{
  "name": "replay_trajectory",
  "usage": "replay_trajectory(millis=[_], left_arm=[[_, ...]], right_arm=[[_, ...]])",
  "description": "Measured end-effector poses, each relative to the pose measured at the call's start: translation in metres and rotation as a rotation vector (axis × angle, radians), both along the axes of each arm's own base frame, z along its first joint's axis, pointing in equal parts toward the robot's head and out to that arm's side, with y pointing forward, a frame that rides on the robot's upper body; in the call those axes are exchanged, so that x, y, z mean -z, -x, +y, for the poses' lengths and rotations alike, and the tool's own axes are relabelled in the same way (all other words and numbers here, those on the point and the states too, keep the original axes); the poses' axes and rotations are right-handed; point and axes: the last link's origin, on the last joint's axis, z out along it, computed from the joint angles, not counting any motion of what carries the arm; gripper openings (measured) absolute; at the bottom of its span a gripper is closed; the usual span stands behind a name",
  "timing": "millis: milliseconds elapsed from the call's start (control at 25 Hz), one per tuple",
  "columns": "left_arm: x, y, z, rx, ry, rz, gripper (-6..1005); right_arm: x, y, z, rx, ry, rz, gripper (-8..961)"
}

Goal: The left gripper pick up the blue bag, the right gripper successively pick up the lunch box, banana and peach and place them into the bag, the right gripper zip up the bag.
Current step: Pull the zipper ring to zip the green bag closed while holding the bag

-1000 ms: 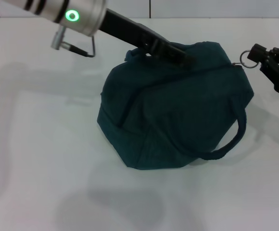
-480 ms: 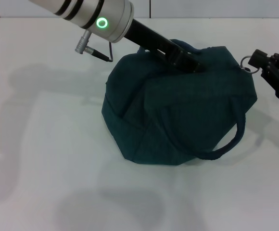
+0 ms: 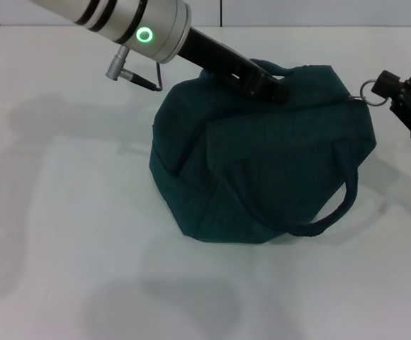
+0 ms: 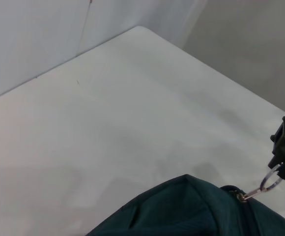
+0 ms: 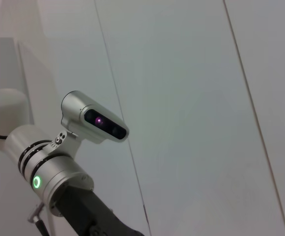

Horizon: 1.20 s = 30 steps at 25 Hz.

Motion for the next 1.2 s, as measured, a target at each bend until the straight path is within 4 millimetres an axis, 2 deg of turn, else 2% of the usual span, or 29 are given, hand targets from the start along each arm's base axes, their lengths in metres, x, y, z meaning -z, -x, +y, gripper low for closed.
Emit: replay_trajectory(millis=[120, 400, 720, 1040, 1200], left_arm=[[-0.001, -0.001, -0.001, -0.004, 0.006, -0.012, 132], [-0.011, -0.007, -0.007, -0.003, 0.061, -0.078, 85], [-0.021, -0.005, -0.007, -0.021, 0.083, -0.101, 89], [-0.024, -0.001, -0.007, -0.037, 0.062, -0.139, 93], [-0.026, -0.01, -0.005, 0.007, 0.033, -0.169, 95]], right_arm=[[-0.002, -0.001, 0.001, 0.006, -0.012, 0.004, 12], [-0.011, -0.012, 0.004, 0.051, -0.085, -0.002, 11], [-0.003, -0.021, 0.006, 0.104, -0.095, -0.041, 12], [0.0, -0.015, 0.006, 0.073, -0.082, -0.027, 11], [0.0, -0.014, 0.005, 0.064, -0.077, -0.02, 11]])
